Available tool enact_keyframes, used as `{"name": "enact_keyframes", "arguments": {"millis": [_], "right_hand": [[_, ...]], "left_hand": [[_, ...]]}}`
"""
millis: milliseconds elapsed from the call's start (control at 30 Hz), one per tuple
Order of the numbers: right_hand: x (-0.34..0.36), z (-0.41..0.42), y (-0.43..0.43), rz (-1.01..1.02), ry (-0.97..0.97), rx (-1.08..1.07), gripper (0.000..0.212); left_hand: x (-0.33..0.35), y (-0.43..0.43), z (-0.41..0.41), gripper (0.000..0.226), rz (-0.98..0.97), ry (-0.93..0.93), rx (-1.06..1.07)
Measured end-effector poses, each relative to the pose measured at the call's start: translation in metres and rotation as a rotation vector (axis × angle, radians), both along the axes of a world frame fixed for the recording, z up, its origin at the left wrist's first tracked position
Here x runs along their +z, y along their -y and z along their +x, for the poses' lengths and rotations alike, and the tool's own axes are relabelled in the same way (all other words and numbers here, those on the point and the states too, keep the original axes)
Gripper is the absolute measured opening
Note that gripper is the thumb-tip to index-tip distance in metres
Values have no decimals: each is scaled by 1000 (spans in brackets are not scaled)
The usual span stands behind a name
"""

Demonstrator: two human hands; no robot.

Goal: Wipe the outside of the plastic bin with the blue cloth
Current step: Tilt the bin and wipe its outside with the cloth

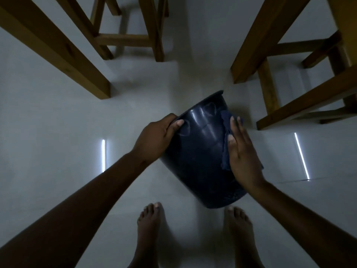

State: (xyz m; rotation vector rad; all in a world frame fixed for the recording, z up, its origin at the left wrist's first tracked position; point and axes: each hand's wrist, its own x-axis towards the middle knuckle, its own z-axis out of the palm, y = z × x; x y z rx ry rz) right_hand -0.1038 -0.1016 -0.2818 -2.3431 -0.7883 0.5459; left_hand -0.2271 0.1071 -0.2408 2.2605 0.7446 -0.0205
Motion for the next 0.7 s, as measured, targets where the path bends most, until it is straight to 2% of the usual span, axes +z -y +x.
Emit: {"name": "enact_keyframes", "arguments": {"millis": [67,133,200,267,367,400,433,500,600,633,700], "right_hand": [[0,-30,8,-106,135,70,58],[1,-57,14,-193,334,300,58],[-2,-47,10,-183,449,493,58],[-3,-16,-5,-82,386,405,56],[-2,10,-11,38,33,67,59],[-2,4,-8,11,4,21,60],[-1,-9,-2,-57,59,33,60],[-3,-48,11,-191,293,209,60],[-5,-72,14,-189,523,537,63],[-3,-61,7,-177,547,567,61],[-1,-32,-7,-125,452,416,56]], "left_hand": [[2,5,12,21,43,-6,-6],[3,5,21,24,44,-3,-45],[4,5,24,25,14,17,-79],[3,4,26,27,18,24,-96],[5,4,30,29,52,5,-63],[5,4,31,30,51,-4,-55],[5,4,32,30,52,-14,-52],[2,4,33,31,60,-24,-49],[1,7,33,31,39,5,-55],[2,7,34,31,41,12,-63],[3,7,37,30,59,4,-78]]}}
